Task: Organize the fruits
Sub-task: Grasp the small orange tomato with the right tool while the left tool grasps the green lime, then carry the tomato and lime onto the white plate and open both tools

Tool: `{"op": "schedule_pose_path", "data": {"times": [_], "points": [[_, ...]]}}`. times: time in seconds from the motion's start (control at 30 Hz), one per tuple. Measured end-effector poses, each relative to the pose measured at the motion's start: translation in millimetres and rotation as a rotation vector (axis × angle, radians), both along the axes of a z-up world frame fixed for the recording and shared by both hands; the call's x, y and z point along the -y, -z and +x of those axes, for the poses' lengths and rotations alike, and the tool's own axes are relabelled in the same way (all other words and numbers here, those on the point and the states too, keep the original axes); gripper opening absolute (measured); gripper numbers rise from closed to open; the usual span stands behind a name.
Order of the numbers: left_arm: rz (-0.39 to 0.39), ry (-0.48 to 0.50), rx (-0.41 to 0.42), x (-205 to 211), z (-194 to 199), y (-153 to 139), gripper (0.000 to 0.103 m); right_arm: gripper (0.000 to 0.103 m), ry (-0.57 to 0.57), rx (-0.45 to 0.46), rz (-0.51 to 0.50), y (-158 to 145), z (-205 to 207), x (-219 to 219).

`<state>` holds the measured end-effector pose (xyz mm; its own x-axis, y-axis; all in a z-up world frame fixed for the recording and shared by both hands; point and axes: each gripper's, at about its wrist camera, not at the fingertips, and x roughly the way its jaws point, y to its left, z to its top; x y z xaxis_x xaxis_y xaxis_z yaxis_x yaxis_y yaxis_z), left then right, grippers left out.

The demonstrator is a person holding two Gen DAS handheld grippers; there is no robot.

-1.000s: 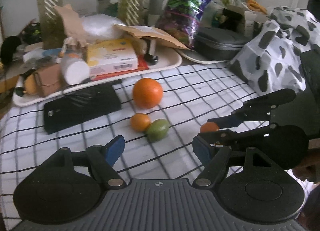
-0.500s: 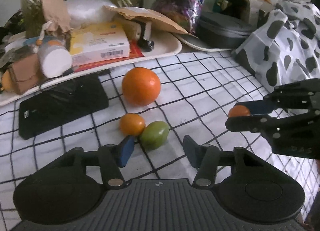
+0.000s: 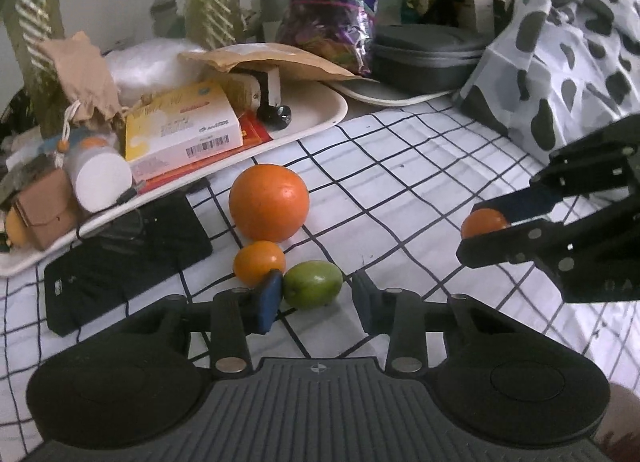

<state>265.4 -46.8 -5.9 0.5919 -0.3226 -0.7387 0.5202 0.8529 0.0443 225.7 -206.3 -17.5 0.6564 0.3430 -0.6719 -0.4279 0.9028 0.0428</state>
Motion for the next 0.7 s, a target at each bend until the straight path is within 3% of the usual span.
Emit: {"op": "schedule_pose_path", "data": {"times": [0.27,0.5,0.7], "points": [[0.025,0.021,0.062,6,-3,4,0.037,0.027,-0.004,-0.001,-0.003,0,0,-1],[0.091,0.036,0.128,19,-5,8,0.037,0.027,-0.002,-0.002,-0.008,1,0,0],[0.283,0.13,0.254,38,-20,21,0.038,0.027,-0.001,-0.005,-0.009,2,1,2]]}}
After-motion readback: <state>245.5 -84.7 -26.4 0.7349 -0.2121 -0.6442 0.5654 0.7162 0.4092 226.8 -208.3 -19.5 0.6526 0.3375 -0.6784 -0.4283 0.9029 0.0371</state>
